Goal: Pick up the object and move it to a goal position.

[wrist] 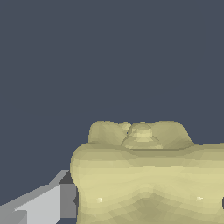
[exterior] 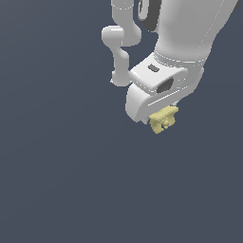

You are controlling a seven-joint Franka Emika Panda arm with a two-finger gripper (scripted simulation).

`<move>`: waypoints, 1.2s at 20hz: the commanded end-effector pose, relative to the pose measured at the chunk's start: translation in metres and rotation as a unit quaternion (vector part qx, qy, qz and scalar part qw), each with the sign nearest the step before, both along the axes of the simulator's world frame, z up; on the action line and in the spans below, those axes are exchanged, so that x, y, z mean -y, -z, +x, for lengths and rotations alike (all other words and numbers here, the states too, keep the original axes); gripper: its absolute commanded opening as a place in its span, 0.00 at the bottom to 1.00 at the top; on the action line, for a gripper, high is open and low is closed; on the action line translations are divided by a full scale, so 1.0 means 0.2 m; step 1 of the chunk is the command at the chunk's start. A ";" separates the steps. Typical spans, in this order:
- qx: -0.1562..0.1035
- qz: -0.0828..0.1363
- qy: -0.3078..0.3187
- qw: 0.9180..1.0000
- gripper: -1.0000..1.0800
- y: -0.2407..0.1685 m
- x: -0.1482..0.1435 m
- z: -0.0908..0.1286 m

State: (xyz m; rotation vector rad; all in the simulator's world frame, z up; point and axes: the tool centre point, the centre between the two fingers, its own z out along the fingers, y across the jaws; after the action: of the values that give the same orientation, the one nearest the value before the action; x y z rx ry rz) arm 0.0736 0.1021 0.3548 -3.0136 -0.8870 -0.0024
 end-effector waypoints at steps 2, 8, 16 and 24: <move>-0.001 0.000 0.000 1.000 0.00 -0.13 -0.02 0.01; -0.001 0.000 0.000 1.000 0.00 -0.30 -0.06 0.04; -0.001 0.000 0.000 1.000 0.00 -0.43 -0.08 0.06; -0.001 0.000 0.000 1.000 0.00 -0.47 -0.09 0.07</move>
State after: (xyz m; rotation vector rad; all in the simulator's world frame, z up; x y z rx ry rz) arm 0.0863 0.1200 0.4477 -3.0136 -0.8859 -0.0001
